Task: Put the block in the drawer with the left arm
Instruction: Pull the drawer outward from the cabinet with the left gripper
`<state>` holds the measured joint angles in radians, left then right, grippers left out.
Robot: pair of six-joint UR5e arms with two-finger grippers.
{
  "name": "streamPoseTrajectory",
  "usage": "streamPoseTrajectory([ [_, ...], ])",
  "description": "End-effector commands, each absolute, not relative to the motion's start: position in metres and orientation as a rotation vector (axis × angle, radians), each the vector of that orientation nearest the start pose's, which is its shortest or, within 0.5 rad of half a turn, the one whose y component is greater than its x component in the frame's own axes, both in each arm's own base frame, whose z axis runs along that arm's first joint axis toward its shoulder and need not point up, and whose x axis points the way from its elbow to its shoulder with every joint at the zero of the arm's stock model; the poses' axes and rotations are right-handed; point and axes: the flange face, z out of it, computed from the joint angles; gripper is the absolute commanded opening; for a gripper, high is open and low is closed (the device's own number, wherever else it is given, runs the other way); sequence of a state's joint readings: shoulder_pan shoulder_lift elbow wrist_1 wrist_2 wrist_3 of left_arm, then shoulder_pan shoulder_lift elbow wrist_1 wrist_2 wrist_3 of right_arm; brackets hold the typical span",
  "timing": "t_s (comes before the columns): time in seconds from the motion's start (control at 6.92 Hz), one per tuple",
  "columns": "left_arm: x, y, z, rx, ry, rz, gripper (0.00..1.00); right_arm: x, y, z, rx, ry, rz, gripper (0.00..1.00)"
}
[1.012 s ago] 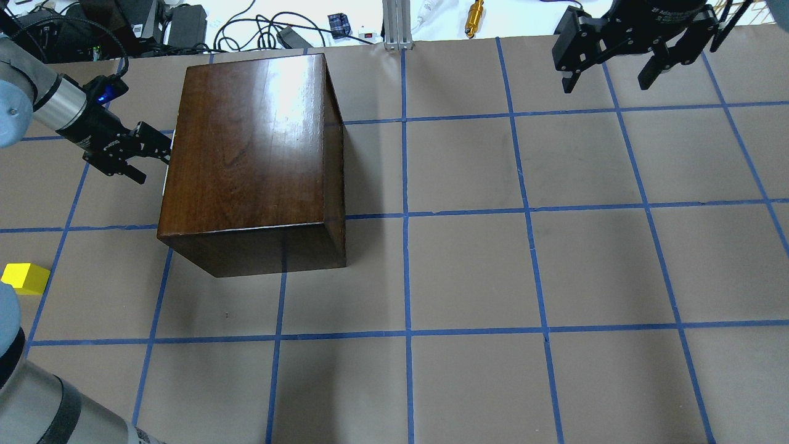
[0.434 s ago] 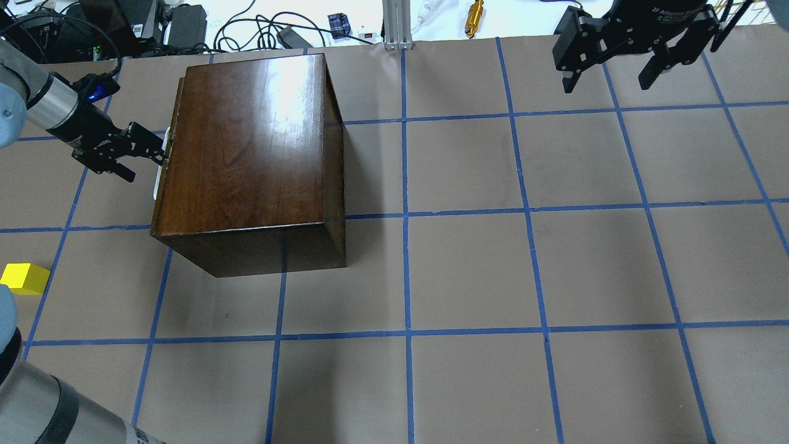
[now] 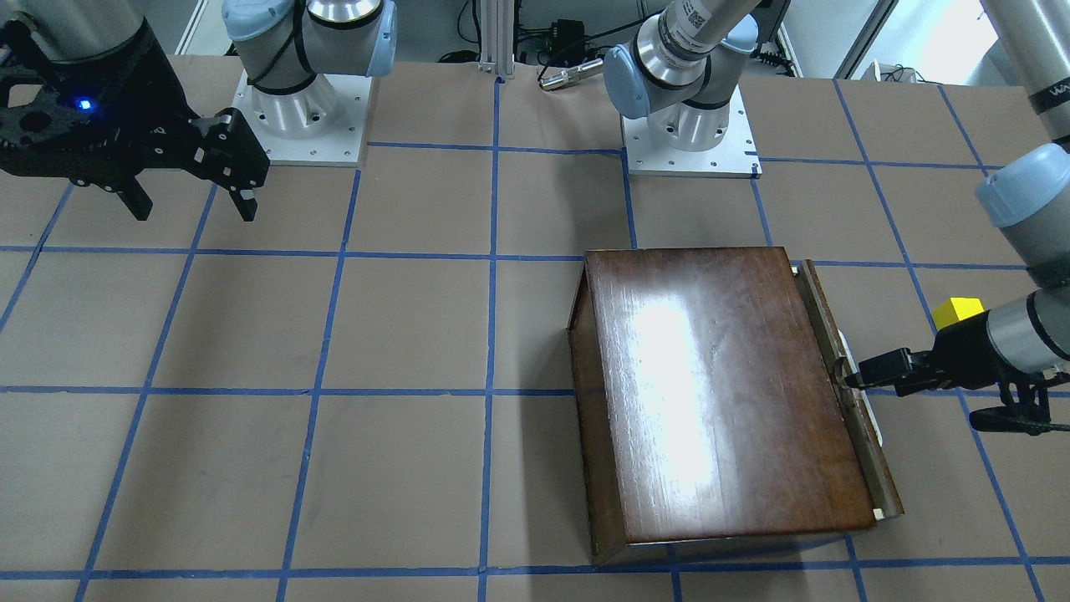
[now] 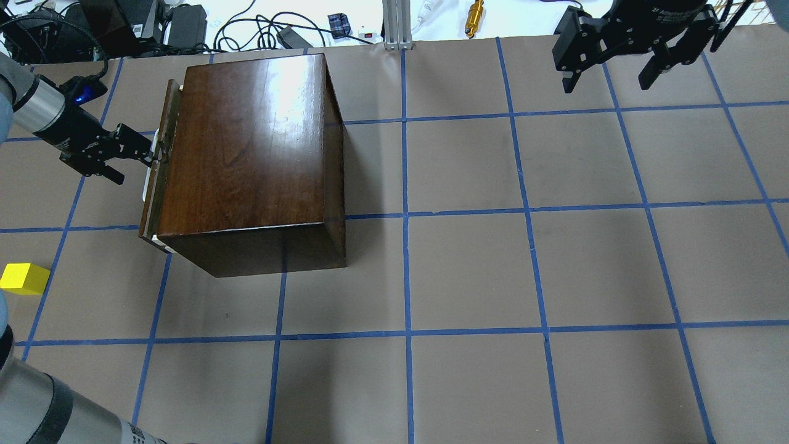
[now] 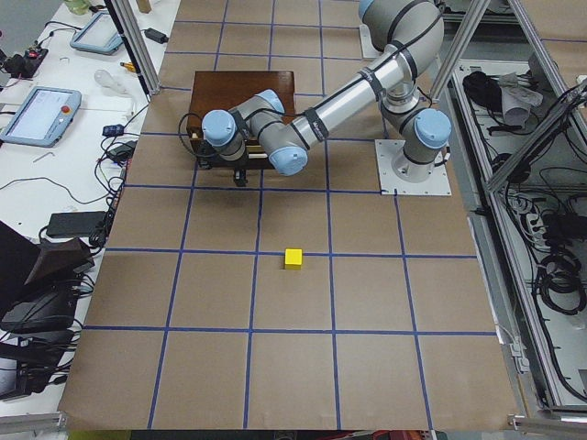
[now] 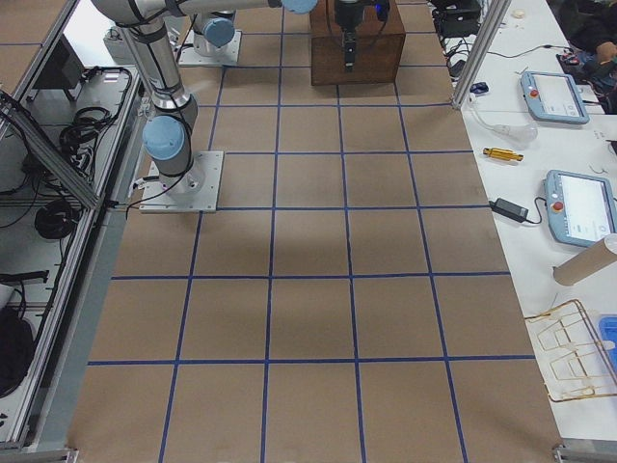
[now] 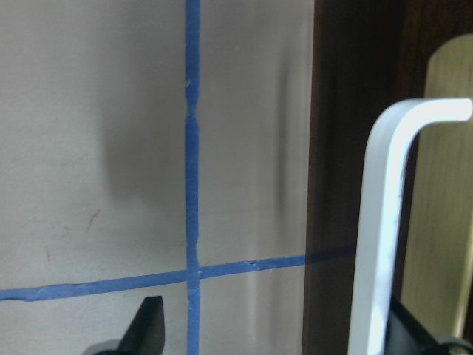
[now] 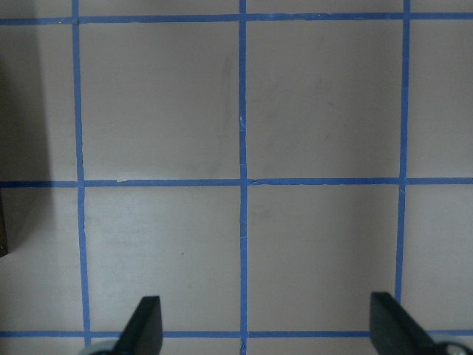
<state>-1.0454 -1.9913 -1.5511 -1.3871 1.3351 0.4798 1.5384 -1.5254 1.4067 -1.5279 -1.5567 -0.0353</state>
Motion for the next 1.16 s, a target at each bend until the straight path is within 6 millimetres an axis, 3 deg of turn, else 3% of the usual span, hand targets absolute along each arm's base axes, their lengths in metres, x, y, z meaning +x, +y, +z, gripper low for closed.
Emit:
streamPoseTrajectory([
  [0.0,0.182,-0.605,0.282,-0.142,3.446,0.122,1.0,0.118,-0.519,0.542,-0.006,3.128,-0.121,1.0],
  [0.43,0.206,-0.597,0.286,-0.201,3.441,0.102,1.0,0.118,-0.52,0.541,-0.006,3.127,-0.118,1.0],
  [1.01,0.216,-0.592,0.29,-0.221,3.437,0.091,1.0,0.118,-0.519,0.542,-0.006,3.128,-0.121,1.0],
])
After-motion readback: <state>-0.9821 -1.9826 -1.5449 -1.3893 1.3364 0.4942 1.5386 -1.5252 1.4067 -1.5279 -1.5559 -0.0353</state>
